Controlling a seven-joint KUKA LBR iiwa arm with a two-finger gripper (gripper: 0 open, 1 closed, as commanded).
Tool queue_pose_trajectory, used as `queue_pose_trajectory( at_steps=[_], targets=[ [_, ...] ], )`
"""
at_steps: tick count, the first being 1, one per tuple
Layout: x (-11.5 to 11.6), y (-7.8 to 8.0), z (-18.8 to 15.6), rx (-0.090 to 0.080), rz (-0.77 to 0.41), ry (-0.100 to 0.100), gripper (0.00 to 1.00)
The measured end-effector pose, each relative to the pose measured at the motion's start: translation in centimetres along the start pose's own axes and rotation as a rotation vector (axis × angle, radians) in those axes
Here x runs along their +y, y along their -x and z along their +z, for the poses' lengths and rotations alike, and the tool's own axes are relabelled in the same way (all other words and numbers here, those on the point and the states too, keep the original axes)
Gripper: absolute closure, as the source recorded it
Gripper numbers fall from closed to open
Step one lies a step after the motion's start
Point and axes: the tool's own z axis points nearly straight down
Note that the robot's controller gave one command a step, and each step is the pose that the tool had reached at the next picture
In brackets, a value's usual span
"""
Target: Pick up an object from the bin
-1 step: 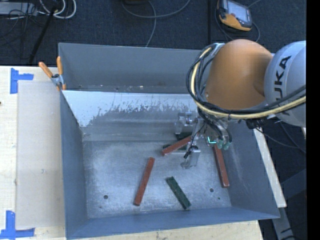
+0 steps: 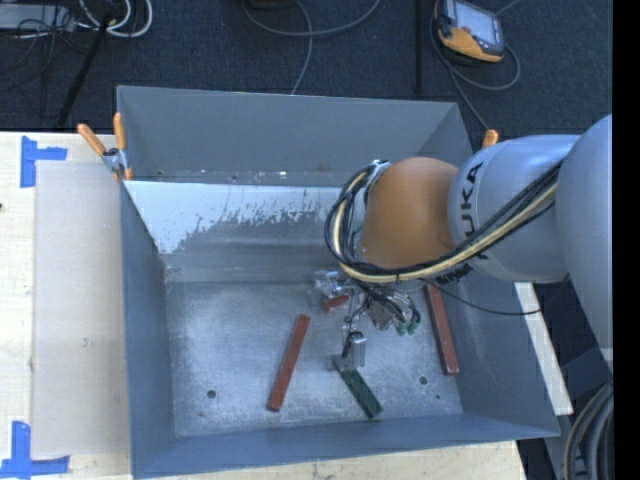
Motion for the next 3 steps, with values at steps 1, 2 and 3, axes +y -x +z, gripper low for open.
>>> queue_pose_trajectory(
  at_steps=[1,2,3],
  targets=[
    [8.5,-3.6,1.0,-0.002,-0.117,0.003,0.00],
    [13.9,-5.1,1.1,-0.012,-0.167,-0.001,0.00],
    [13.6,-5.2,1.1,-0.009,-0.161,-0.002,1.00]
  ],
)
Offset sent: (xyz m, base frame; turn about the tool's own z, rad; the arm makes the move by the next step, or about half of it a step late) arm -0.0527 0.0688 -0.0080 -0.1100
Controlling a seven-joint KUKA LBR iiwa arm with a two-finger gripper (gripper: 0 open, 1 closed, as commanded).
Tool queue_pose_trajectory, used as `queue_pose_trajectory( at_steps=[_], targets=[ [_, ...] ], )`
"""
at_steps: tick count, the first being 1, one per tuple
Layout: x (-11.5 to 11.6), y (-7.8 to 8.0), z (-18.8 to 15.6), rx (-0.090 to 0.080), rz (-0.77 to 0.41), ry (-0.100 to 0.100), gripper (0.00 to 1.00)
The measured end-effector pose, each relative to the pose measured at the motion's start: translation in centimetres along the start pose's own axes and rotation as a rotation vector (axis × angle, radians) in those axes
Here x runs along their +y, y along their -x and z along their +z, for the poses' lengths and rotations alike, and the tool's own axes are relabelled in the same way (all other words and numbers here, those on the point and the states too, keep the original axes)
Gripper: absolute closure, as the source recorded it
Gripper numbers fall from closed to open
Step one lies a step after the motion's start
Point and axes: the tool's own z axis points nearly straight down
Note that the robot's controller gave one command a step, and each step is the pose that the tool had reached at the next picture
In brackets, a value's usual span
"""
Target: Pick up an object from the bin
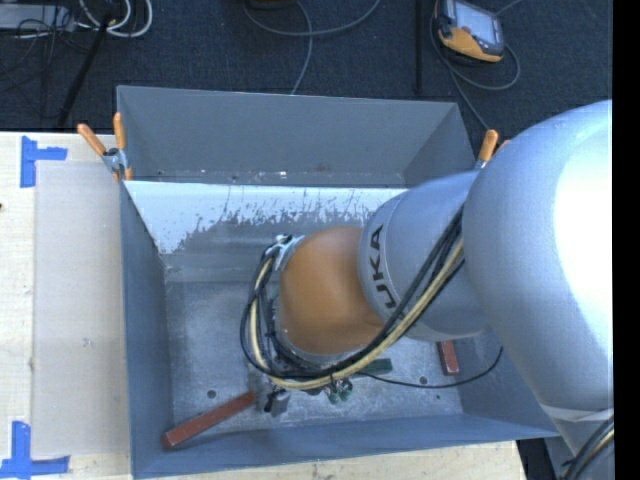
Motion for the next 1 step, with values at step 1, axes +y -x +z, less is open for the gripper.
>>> queue_pose_trajectory(
  at_steps=[1],
  targets=[
    [-0.02,0.06,-0.02,-0.001,0.001,0.000,0.00]
  ],
)
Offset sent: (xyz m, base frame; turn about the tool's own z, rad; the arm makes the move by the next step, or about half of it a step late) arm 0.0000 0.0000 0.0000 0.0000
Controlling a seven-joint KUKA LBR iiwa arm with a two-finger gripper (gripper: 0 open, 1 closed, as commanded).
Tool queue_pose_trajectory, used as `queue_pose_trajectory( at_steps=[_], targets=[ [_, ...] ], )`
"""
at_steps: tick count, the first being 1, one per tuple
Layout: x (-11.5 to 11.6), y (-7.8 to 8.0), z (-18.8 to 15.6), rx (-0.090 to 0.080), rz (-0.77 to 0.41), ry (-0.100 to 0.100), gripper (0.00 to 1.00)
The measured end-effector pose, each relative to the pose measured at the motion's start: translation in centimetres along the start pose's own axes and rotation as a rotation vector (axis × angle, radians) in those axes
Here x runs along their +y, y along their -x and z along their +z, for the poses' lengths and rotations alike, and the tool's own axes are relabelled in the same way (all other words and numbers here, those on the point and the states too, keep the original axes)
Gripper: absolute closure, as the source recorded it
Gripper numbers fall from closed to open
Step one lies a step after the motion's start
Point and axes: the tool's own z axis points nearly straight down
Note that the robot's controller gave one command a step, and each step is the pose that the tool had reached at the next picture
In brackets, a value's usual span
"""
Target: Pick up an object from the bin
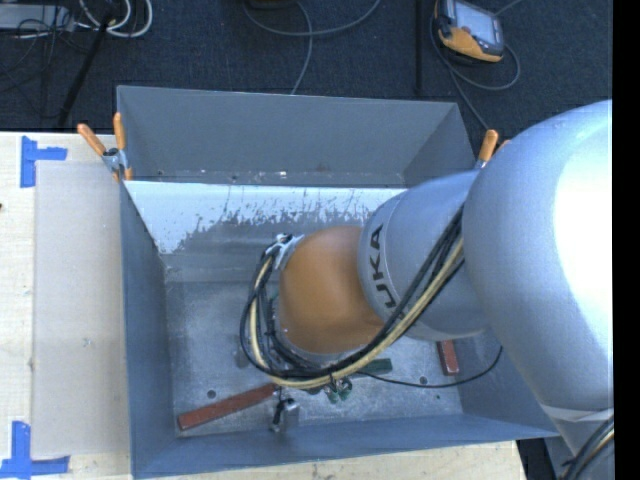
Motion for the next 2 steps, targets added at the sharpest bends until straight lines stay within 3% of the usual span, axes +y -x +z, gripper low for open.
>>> queue_pose_trajectory(
  at_steps=[1,2],
  targets=[
    [0.0,-0.1,0.0,0.001,0.001,0.000,1.00],
    [0.7,-0.8,-14.4,-0.004,-0.066,-0.001,1.00]
  ],
)
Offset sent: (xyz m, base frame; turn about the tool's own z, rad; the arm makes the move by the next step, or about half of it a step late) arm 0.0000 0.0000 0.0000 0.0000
